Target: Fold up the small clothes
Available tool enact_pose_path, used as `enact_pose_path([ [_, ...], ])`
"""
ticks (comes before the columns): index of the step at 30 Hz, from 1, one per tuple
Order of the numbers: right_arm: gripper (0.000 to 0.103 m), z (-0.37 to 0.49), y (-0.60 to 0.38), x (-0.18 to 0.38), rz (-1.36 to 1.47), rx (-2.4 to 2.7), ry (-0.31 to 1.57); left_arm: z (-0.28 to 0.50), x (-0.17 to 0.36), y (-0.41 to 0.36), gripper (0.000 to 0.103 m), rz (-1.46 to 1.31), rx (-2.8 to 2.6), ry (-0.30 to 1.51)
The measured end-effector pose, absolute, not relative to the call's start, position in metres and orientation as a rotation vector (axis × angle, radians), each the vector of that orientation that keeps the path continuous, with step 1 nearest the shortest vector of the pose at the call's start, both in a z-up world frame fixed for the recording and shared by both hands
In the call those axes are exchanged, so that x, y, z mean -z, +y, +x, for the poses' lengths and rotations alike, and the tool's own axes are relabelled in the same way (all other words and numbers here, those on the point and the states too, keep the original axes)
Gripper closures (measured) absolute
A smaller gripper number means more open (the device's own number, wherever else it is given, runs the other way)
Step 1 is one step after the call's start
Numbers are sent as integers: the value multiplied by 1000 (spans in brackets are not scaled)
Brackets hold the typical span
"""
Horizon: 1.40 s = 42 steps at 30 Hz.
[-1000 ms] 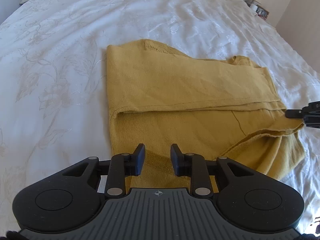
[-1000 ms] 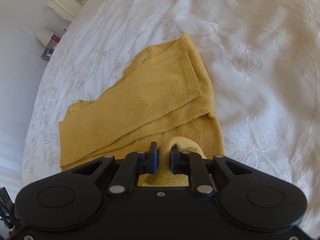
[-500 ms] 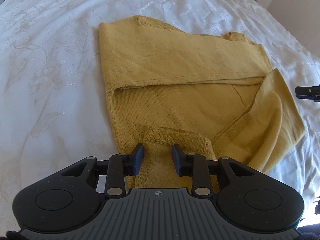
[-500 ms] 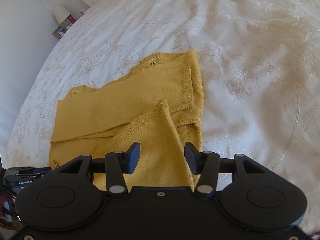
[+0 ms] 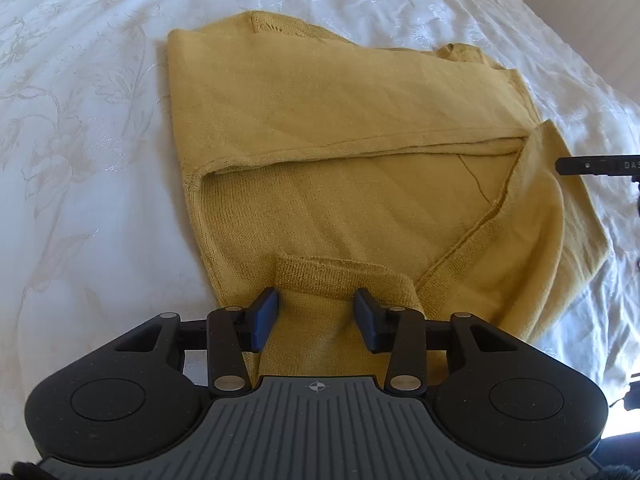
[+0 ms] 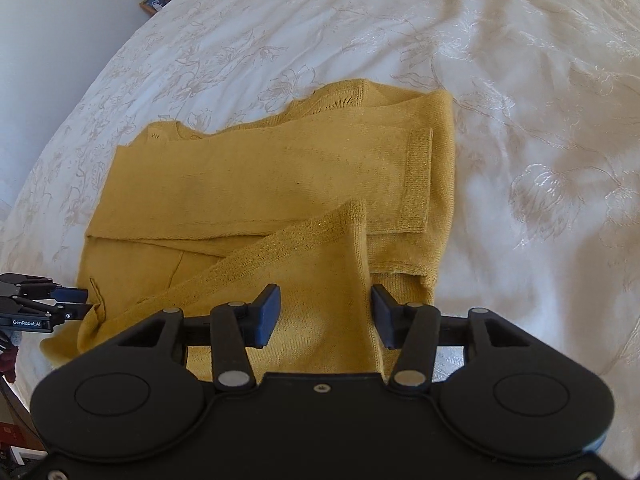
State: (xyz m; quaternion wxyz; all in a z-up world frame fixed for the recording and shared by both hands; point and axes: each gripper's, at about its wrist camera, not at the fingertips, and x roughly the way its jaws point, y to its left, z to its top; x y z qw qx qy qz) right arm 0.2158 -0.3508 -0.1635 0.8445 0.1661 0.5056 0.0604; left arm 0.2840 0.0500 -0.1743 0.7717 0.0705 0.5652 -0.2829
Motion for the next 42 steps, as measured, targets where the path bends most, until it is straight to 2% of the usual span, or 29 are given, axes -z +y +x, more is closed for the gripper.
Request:
enact_pose_path([
  [5, 46, 218, -350, 166, 358, -138, 1078, 287, 168, 53, 62, 148, 532, 1194],
  [10, 46, 217, -350, 166, 359, -147, 1081, 292, 175, 47, 59, 137, 576, 1240],
  [13, 46, 216, -351, 167, 366, -146, 1083, 292, 175, 42, 60, 133, 622, 1257],
  [15, 46, 216, -350, 169, 364, -144, 1083, 291, 175, 41, 81, 146, 627, 1249],
  [16, 46, 215, -350, 169, 362, -143, 1082, 289, 175, 39, 97, 157, 623, 1249],
  [20, 47, 214, -348, 170, 358, -132, 1075, 276, 162, 37, 97, 171, 593, 1160],
  [21, 49, 213, -347, 170, 355, -128, 1073, 272, 158, 38, 97, 168, 577, 1133],
  [22, 61, 213, -346, 170, 350, -124, 1072, 267, 152, 39, 97, 155, 557, 1099],
  [23, 90, 213, -345, 169, 340, -121, 1072, 264, 146, 41, 97, 144, 531, 1067],
  [25, 94, 210, -341, 164, 308, -117, 1058, 258, 133, 46, 97, 115, 473, 1004],
  [35, 94, 193, -353, 105, 277, -30, 851, 275, 65, 58, 97, 66, 362, 767],
  [42, 94, 231, -376, 102, 325, 44, 807, 331, 70, 43, 97, 85, 363, 741],
])
